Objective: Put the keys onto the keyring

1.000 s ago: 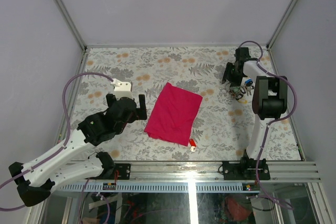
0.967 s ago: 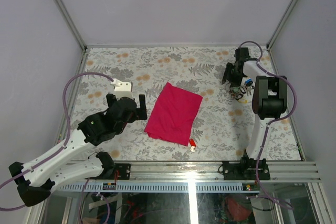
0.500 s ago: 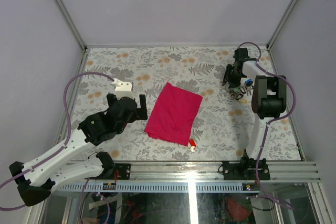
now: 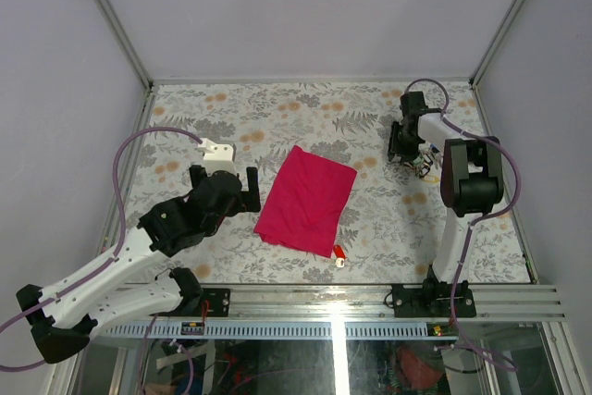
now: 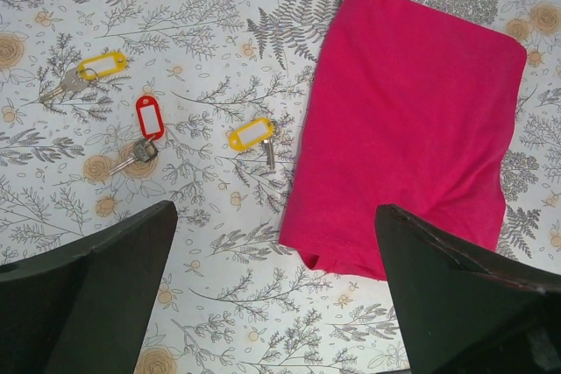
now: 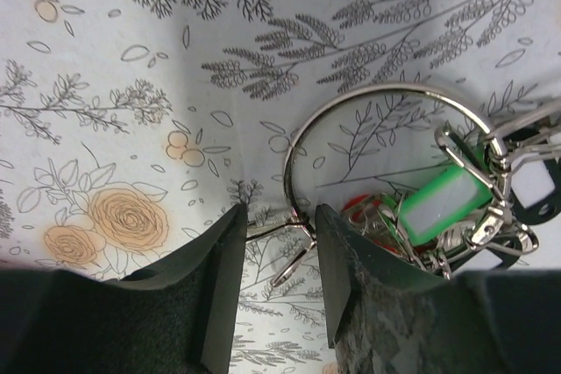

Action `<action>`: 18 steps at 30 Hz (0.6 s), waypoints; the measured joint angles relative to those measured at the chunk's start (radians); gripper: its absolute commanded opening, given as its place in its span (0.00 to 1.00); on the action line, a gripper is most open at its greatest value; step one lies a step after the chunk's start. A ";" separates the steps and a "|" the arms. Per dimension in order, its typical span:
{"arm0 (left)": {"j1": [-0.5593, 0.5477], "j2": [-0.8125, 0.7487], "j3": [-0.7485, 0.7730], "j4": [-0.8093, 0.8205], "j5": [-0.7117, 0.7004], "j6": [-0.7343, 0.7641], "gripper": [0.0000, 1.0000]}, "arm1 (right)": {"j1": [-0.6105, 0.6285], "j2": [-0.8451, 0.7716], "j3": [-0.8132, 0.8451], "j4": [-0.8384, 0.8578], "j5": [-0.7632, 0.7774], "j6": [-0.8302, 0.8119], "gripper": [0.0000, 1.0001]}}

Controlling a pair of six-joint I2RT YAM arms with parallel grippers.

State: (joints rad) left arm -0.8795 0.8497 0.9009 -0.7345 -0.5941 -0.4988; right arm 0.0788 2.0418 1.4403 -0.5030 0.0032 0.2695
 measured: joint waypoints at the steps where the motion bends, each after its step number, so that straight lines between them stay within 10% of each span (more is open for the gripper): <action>1: 0.000 0.000 0.000 0.000 0.002 0.000 1.00 | 0.002 -0.006 -0.008 -0.001 0.007 -0.001 0.42; 18: 0.000 0.012 0.000 0.000 0.010 0.003 1.00 | 0.050 -0.168 -0.172 -0.011 0.042 0.006 0.46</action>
State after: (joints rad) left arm -0.8795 0.8616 0.9009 -0.7341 -0.5838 -0.4961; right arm 0.1287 1.8736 1.2678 -0.5137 0.0448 0.2756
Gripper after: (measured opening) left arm 0.997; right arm 0.468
